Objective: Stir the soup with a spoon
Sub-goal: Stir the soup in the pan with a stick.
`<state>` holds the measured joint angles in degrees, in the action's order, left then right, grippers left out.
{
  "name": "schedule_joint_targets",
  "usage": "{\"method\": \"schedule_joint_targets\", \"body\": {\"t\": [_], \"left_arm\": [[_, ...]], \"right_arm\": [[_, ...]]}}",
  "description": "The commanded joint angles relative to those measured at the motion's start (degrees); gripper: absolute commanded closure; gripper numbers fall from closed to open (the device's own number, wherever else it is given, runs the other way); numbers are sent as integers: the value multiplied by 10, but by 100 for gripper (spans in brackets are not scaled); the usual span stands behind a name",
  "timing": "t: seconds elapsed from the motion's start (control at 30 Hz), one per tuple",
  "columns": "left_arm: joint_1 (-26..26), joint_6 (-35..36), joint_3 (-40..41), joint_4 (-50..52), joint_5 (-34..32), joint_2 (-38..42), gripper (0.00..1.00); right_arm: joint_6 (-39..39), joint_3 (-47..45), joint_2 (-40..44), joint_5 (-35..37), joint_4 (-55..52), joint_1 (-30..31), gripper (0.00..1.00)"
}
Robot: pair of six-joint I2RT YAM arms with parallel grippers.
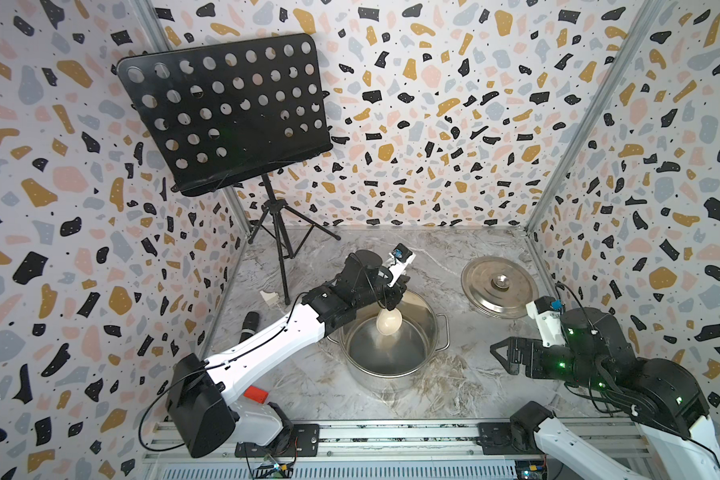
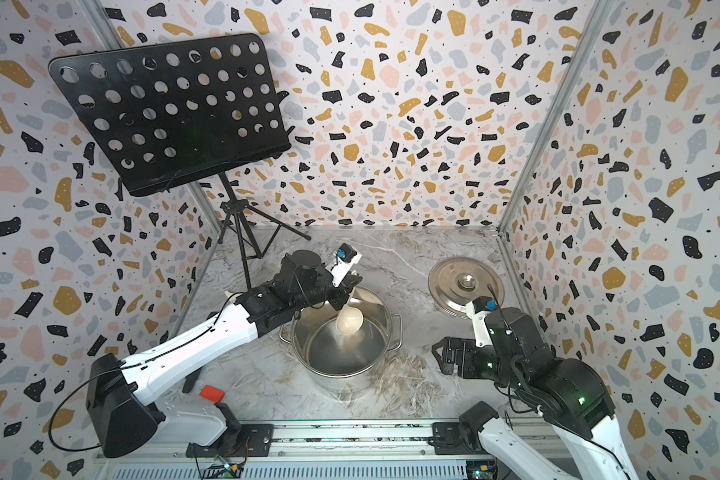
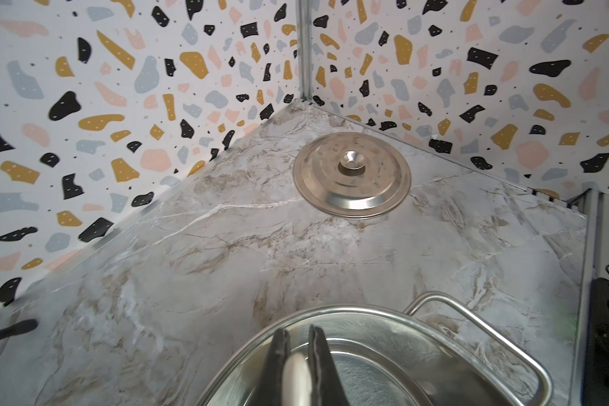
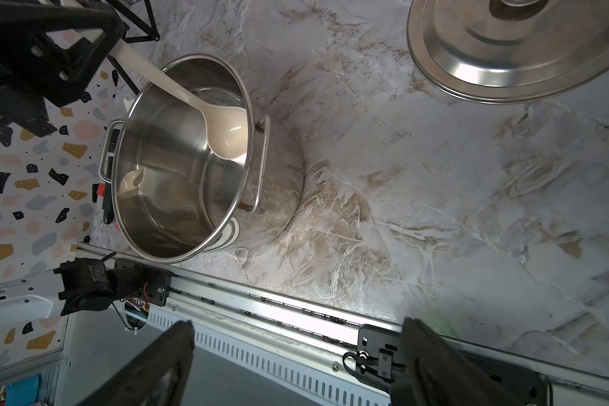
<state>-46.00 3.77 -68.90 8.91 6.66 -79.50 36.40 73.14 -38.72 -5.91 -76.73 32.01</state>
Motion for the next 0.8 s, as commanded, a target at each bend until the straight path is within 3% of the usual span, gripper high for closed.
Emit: {"method": "schedule_joint_targets", "body": {"t": [0.0,0.33,0.57,0.77], "left_arm": [[-31,14,-36,-30,28,-15,100],[-115,43,-35,12,35,3,100],[-145,47,57,63,46,107,100],[-145,53,118,116,13,195,100]], "right_arm": [[11,-4,6,17,-3,1,3],[27,-18,24,24,-3,1,3],[31,-26,26,27,-2,1,4],[25,-22,14,23,-2,1,4]]}}
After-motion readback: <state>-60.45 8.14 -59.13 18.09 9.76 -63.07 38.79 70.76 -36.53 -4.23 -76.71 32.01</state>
